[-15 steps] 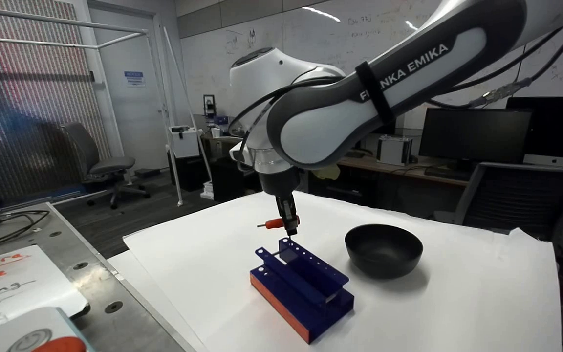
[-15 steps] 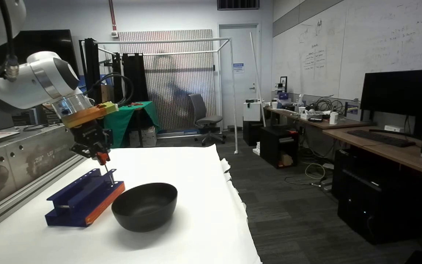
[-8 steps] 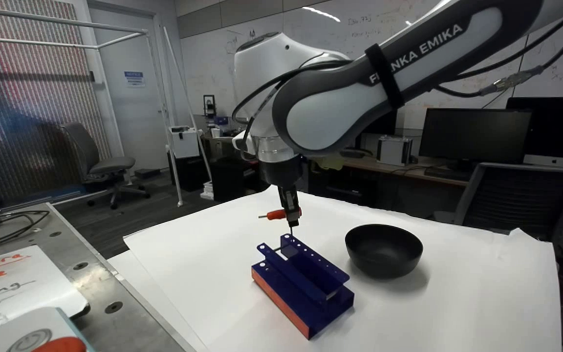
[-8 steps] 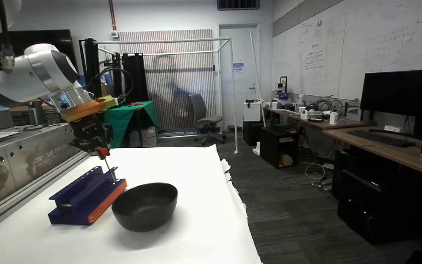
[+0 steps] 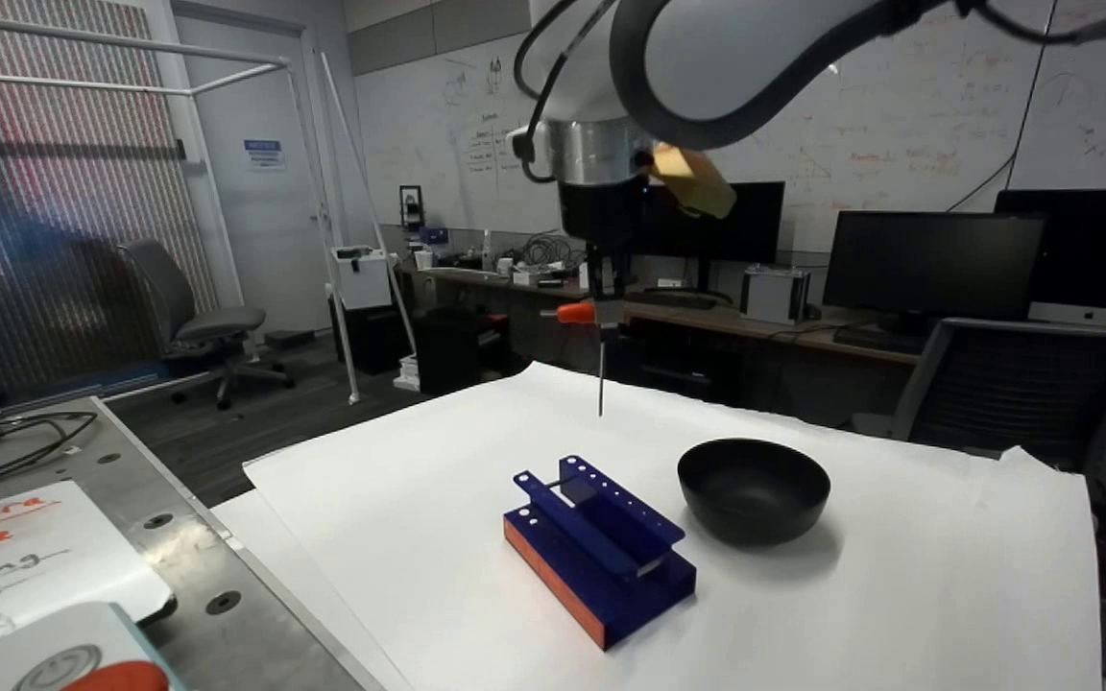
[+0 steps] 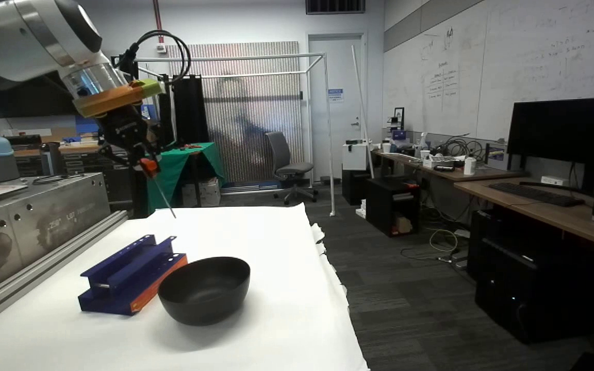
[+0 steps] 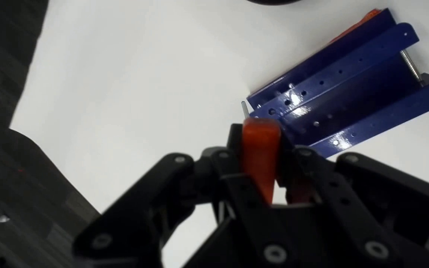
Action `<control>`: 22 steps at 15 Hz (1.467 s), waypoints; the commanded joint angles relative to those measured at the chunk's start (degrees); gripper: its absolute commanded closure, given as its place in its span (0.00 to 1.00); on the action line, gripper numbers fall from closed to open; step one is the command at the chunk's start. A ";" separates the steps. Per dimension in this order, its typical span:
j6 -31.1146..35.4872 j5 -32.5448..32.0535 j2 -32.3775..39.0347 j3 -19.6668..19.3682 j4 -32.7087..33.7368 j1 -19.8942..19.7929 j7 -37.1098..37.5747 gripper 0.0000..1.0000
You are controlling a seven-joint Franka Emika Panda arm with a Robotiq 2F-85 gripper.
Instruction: Pick up the orange objects and put it in the bowl
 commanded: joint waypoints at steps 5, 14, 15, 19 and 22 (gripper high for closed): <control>-5.88 -7.88 -3.66 -3.64 -10.85 -1.50 19.86 0.91; -5.28 -7.18 0.06 -3.87 -17.43 -2.44 34.25 0.92; -4.02 -7.63 0.50 -3.94 -17.99 -2.32 35.45 0.91; -2.17 -6.93 1.97 -4.03 -19.09 -2.10 37.97 0.53; -1.62 -5.83 2.70 -4.00 -19.34 -2.37 37.93 0.31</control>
